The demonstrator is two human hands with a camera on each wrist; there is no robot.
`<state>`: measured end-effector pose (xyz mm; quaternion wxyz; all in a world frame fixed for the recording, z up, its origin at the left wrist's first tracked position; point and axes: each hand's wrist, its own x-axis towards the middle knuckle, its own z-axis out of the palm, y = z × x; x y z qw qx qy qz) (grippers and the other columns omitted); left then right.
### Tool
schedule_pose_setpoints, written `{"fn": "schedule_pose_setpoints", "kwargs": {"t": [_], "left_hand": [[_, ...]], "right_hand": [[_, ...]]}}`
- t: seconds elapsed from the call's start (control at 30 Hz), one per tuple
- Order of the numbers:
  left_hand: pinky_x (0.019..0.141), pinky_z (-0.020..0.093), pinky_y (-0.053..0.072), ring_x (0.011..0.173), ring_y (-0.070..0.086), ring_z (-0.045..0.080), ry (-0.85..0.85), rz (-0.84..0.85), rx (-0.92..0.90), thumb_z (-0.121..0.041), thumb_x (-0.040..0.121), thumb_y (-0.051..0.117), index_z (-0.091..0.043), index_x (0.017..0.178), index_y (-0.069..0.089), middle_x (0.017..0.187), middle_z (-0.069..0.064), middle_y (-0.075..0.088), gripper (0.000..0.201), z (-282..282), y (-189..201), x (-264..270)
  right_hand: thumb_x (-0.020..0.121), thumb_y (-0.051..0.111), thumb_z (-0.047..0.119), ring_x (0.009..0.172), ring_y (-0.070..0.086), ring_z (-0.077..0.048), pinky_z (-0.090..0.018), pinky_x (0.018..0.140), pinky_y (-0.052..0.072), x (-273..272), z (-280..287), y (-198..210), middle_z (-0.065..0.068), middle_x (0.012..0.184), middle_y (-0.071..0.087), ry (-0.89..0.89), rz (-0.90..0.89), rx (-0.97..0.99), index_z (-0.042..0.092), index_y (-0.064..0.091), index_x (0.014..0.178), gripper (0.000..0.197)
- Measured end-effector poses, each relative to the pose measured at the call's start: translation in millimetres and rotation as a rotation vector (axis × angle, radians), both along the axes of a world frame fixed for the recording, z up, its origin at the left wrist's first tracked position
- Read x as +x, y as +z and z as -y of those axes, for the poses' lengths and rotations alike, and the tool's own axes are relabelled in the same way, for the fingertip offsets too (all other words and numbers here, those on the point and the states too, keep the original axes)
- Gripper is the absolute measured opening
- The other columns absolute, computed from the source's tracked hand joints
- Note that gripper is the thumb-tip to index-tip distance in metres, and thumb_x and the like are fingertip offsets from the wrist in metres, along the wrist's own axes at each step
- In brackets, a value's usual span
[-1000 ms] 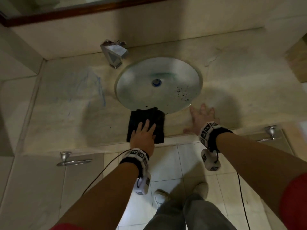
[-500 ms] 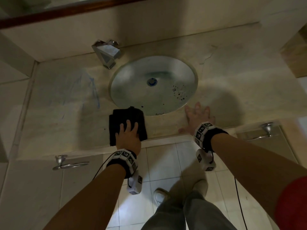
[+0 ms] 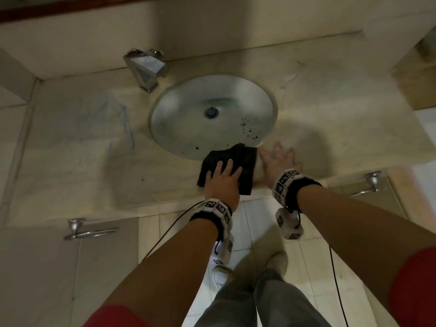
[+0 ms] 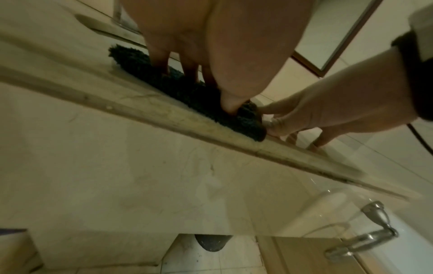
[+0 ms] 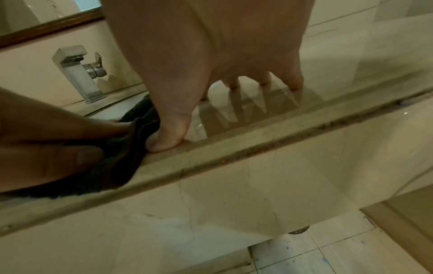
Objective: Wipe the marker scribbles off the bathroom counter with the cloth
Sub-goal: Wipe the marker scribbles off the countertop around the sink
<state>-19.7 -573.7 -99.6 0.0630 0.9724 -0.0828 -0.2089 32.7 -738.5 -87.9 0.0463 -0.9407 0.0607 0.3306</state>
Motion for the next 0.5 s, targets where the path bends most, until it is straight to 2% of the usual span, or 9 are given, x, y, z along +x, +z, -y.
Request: {"fn": "schedule_pose_setpoints", "kwargs": {"t": [0.13, 0.33, 0.5], "left_hand": [[0.119, 0.05, 0.015, 0.149, 0.002, 0.025, 0.079, 0.001, 0.001, -0.033, 0.103, 0.03, -0.035, 0.152, 0.018, 0.163, -0.004, 0.003, 0.051, -35, -2, -9], [0.114, 0.048, 0.028, 0.149, 0.007, 0.026, 0.261, -0.035, 0.124, -0.038, 0.103, 0.027, -0.033, 0.153, 0.014, 0.163, -0.002, 0.004, 0.052, -114, -5, -25], [0.114, 0.049, 0.028, 0.148, 0.007, 0.029, 0.318, -0.059, 0.156, -0.036, 0.103, 0.028, -0.03, 0.153, 0.014, 0.163, 0.0, 0.004, 0.052, -126, -6, -29]], "right_hand": [[0.063, 0.07, 0.073, 0.144, -0.014, -0.045, -0.069, 0.111, 0.011, -2, 3, 2, 0.0, 0.16, -0.022, 0.018, 0.007, 0.027, 0.045, -0.007, 0.149, 0.119], [0.063, 0.071, 0.072, 0.144, -0.016, -0.044, -0.068, 0.112, 0.009, -4, 3, 7, -0.001, 0.16, -0.023, 0.005, 0.011, 0.046, 0.043, -0.006, 0.15, 0.12], [0.063, 0.071, 0.071, 0.144, -0.015, -0.045, -0.068, 0.112, 0.01, -4, 2, 7, -0.001, 0.16, -0.021, 0.009, 0.018, 0.05, 0.042, -0.004, 0.15, 0.119]]}}
